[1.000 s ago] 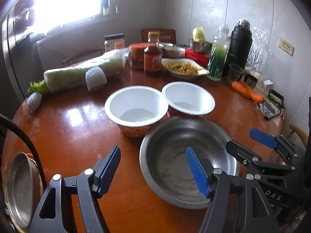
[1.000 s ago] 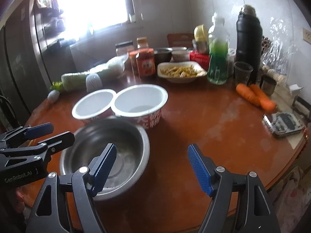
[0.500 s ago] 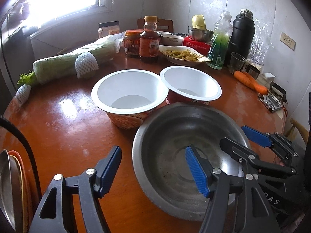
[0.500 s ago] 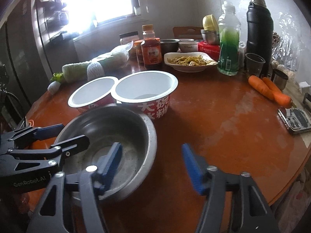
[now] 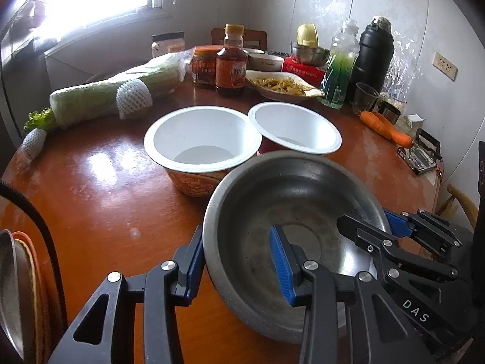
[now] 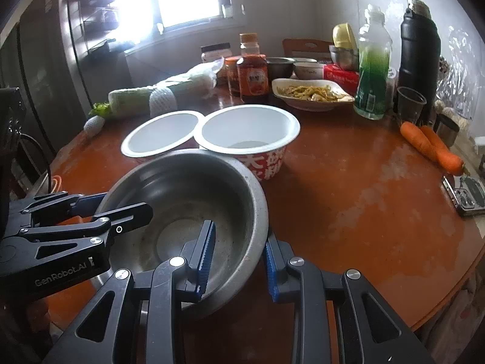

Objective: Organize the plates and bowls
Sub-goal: 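Grasp the steel bowl rim with both tools and lift it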

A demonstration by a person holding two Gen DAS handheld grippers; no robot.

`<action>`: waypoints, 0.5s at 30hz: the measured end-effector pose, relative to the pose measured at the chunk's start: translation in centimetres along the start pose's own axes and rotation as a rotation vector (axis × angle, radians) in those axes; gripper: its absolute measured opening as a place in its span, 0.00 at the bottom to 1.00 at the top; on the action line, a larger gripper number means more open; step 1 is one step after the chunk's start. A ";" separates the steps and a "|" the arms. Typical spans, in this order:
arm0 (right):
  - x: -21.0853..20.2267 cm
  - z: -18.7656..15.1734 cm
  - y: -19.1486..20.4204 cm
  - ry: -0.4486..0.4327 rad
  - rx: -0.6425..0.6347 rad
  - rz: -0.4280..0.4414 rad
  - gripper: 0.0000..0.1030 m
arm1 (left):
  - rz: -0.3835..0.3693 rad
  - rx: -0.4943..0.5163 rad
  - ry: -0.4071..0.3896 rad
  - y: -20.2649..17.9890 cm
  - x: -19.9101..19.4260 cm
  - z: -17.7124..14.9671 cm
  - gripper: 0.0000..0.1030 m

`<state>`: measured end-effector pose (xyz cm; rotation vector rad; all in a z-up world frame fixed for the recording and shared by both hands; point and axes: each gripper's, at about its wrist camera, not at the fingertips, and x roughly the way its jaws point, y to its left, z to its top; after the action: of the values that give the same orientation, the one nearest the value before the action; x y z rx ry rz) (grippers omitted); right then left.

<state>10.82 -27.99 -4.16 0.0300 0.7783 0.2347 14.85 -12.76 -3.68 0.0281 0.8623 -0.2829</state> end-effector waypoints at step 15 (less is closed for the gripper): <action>-3.7 0.5 6.4 -0.044 -0.095 0.080 0.31 | 0.064 -0.055 -0.058 4.1 -6.4 -2.0 0.41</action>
<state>7.37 -22.52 -0.48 -0.0239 0.7216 0.3456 10.51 -7.01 -0.53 -0.0039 0.8097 -0.1991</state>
